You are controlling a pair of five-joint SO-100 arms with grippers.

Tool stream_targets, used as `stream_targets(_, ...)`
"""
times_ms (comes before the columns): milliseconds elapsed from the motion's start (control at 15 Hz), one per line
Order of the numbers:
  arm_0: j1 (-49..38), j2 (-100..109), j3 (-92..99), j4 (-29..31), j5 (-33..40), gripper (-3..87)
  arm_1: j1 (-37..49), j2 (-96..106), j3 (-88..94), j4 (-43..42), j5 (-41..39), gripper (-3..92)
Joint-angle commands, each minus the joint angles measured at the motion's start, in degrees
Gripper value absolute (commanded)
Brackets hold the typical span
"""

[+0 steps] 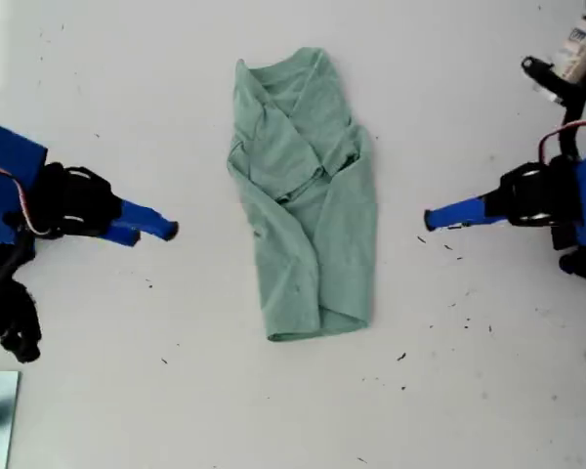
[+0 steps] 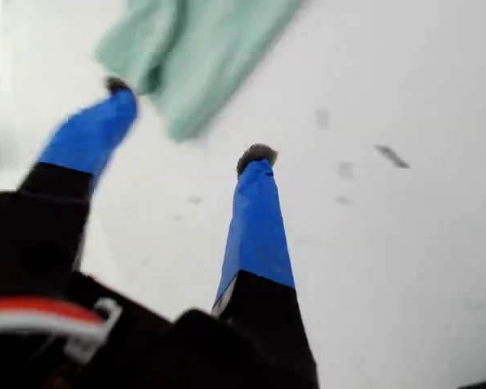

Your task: Fold t shirt

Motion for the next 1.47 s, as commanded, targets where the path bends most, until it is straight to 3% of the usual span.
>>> stream_targets(0,2.29,-32.08,-43.68,8.26,5.98,23.9,-6.06,-32.17,-37.35,7.91,1.58,34.2)
stream_targets(133,2.46,-48.96,-59.06,10.20,8.79,23.9,-9.32,-48.60,-54.32,14.24,3.08,34.1)
stream_targets(267,3.08,-57.83,-61.70,8.44,9.32,24.4,-11.69,-57.30,-58.01,13.80,5.01,33.9)
stream_targets(667,6.42,-69.70,-63.28,2.02,10.02,24.7,-13.36,-72.69,-56.60,6.33,5.63,33.4)
stream_targets(933,6.15,-81.56,-66.36,-7.38,11.69,24.4,-12.57,-78.22,-46.32,-5.01,5.89,30.1)
stream_targets(1000,5.27,-87.19,-69.43,-7.21,11.69,21.1,-12.30,-80.33,-42.63,-10.02,5.98,24.5)
stream_targets(1067,4.92,-89.74,-69.96,-7.03,11.51,12.1,-12.13,-82.97,-40.43,-13.62,5.71,7.2)
stream_targets(1133,5.10,-89.65,-69.87,-6.33,11.43,2.1,-12.39,-84.64,-40.69,-14.59,5.27,-0.8)
stream_targets(1267,6.68,-84.90,-69.79,-4.22,10.90,-0.3,-13.01,-83.94,-44.47,-12.30,3.43,-0.8)
stream_targets(1400,8.53,-75.41,-69.61,-3.60,11.95,-0.3,-13.97,-79.72,-55.46,-2.11,1.05,-0.8)
